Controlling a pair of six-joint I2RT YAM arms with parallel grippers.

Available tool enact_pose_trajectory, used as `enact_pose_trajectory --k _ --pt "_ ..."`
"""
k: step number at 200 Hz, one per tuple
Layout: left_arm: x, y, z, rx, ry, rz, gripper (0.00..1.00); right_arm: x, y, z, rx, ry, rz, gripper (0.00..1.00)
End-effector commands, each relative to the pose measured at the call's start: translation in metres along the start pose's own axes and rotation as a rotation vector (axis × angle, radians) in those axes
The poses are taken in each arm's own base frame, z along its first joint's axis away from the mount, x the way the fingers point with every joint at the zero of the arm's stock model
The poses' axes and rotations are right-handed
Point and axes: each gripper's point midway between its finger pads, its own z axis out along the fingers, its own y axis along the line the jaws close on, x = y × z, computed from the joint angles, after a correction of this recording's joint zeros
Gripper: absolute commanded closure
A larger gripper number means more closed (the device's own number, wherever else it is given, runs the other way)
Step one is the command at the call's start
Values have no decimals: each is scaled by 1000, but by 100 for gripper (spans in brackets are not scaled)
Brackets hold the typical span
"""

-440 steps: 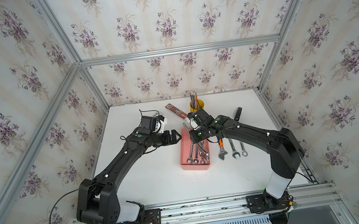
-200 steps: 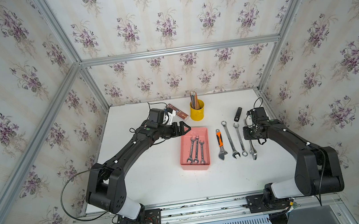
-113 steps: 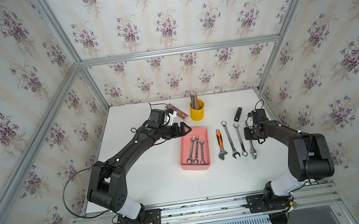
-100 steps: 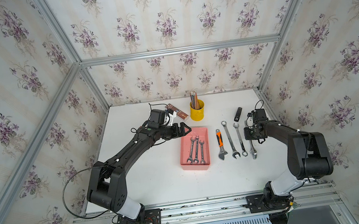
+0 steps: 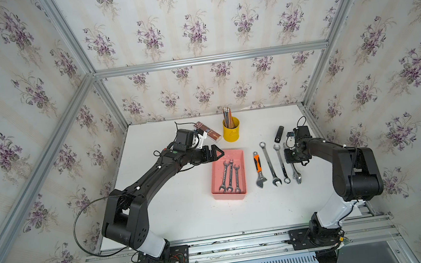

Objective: Take out the wrench from the storage box
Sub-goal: Place the wrench at the center of the board.

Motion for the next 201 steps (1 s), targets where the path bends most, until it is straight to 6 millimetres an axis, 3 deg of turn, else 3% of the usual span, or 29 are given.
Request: enact_pose_trajectory --k 1,37,114,201 --pt "-2 -2 -2 5 -8 23 1 7 -4 4 8 29 -7 94" --pt "-2 -1 1 8 -1 18 1 6 -4 1 11 27 6 80" --pt "-4 -3 1 9 4 26 1 4 -9 -6 39 13 15 73" --pt "-1 0 3 6 14 18 1 1 -7 -10 -85 -16 98 79"
